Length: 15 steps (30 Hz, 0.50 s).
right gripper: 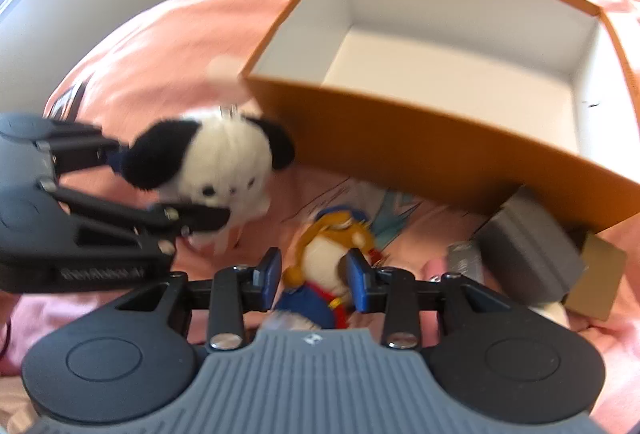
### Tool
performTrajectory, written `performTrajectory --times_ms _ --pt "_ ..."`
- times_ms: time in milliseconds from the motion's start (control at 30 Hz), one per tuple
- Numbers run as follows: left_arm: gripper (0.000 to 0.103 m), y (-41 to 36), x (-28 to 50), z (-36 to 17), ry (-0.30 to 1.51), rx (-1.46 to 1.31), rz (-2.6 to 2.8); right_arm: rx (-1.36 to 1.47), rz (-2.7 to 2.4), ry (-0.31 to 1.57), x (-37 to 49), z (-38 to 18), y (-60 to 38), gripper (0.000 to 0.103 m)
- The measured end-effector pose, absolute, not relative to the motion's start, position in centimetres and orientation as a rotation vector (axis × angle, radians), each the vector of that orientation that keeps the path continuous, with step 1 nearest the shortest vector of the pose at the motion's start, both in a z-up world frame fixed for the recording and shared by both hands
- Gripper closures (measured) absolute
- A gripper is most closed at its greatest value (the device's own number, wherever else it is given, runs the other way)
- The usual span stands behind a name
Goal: Organize objects
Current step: 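Grasp the white-black dog plush with the left gripper while right gripper holds bear, then carry both plush toys over the orange box and lower them inside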
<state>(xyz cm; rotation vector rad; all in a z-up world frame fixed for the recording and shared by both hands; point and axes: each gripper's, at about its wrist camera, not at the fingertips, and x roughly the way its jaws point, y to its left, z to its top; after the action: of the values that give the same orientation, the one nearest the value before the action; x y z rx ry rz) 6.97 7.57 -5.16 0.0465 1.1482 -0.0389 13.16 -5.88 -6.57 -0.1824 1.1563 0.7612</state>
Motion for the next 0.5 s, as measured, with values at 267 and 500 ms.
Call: performTrajectory --times_ms 267,500 --pt "0.040 7.9 7.2 -5.8 1.141 0.027 -0.015 -0.284 0.714 1.256 12.9 -9.5 -3.7 0.058" --pt "0.040 8.2 7.4 -6.3 1.137 0.010 -0.008 -0.360 0.693 1.261 12.9 -11.2 -2.3 0.047"
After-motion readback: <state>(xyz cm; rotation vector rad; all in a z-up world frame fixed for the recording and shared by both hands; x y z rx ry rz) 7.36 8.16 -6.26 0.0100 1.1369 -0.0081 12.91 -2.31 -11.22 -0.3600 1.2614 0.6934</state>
